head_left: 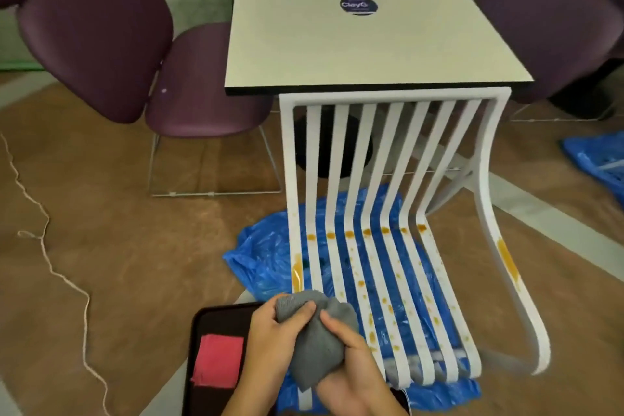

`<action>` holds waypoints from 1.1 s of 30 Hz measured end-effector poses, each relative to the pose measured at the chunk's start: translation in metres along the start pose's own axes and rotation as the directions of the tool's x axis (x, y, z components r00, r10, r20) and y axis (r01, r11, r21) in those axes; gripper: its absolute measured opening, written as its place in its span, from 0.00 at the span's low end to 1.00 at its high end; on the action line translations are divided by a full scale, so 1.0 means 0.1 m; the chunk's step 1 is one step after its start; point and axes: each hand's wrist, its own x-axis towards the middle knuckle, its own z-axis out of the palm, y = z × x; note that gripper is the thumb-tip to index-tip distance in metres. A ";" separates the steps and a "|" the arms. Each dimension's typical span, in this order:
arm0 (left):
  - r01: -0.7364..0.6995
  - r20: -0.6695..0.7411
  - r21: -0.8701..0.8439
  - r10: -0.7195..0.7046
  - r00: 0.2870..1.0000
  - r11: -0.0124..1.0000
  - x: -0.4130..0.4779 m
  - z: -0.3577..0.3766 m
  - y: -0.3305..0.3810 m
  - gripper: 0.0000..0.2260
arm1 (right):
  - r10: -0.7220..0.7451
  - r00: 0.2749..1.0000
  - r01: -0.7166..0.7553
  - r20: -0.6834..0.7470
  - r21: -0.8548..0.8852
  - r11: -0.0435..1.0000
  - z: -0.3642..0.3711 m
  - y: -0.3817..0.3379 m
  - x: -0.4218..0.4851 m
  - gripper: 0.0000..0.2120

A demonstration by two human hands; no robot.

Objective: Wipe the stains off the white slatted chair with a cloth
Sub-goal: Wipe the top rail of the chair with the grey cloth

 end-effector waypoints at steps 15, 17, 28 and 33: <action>-0.006 -0.061 0.184 0.017 0.998 0.983 0.48 1.10 0.08 0.07 | -0.030 0.989 -0.010 -0.145 -0.268 0.963 -0.02 -1.32 0.21 0.19; -0.060 -0.028 0.259 0.070 0.997 0.964 0.65 1.23 0.16 0.08 | -0.107 0.982 0.053 -0.157 -0.317 0.947 0.03 -1.56 0.24 0.20; -0.557 -0.041 0.695 0.798 0.602 0.455 1.71 1.86 1.65 0.05 | -0.867 0.493 0.740 -0.079 -0.487 0.465 0.76 -3.76 -0.31 0.16; -0.281 -0.083 0.926 0.863 0.499 0.251 2.36 1.53 2.24 0.15 | -0.889 0.069 0.195 0.452 -0.880 -0.432 0.99 -5.01 -0.19 0.18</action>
